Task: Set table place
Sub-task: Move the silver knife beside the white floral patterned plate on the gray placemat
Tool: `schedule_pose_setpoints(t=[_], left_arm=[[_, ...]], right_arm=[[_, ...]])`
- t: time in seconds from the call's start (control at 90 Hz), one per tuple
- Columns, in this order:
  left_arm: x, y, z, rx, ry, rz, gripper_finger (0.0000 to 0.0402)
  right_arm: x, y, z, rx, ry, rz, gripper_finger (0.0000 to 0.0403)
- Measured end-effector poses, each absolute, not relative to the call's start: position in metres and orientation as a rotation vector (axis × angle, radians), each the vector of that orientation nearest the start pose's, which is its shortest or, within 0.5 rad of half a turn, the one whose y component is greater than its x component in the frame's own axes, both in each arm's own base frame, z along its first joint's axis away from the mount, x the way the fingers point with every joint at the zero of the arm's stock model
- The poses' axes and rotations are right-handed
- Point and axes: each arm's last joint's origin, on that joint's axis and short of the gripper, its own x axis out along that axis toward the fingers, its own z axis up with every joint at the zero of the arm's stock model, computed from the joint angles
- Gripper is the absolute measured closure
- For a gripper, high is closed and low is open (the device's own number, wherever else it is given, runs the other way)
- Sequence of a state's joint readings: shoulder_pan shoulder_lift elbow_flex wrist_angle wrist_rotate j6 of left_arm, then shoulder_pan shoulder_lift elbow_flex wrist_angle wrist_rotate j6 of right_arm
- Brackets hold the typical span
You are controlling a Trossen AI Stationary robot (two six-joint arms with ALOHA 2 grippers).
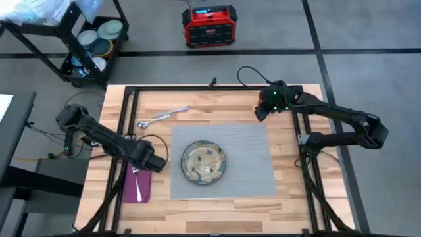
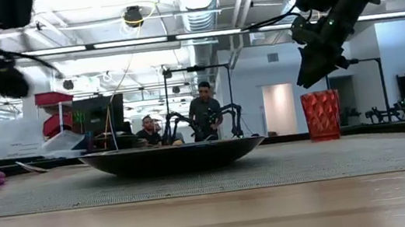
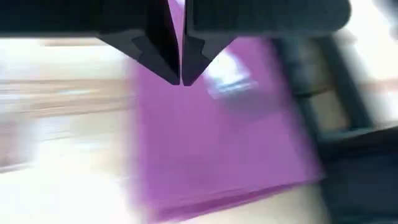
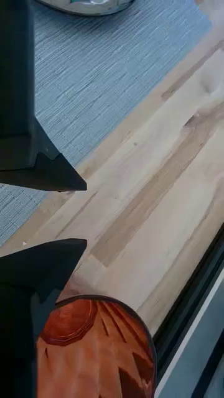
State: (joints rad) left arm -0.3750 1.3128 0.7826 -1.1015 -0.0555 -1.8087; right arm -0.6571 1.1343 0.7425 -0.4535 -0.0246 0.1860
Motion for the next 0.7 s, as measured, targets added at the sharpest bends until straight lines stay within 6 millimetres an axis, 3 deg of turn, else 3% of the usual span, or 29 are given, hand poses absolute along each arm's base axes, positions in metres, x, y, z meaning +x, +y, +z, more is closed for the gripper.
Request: schedule_pose_setpoints(t=[0.144,0.344,0.522,0.7], left_arm=[[0.196,-0.042,0.191,-1.044,1.013,1.17,0.0401],[0.211,0.027,0.193,-0.944,0.912,1.173,0.0401],[0.197,0.094,0.194,-0.889,0.911,1.238,0.0401],[0.175,0.136,0.195,-0.93,0.936,1.225,0.0401]], right_arm=[[0.177,-0.136,0.234,0.463,0.729,-0.676,0.028],[0.179,-0.137,0.235,0.473,0.7,-0.683,0.028],[0.18,-0.135,0.235,0.595,0.668,-0.648,0.0292],[0.191,-0.127,0.236,0.652,0.648,-0.488,0.0389]])
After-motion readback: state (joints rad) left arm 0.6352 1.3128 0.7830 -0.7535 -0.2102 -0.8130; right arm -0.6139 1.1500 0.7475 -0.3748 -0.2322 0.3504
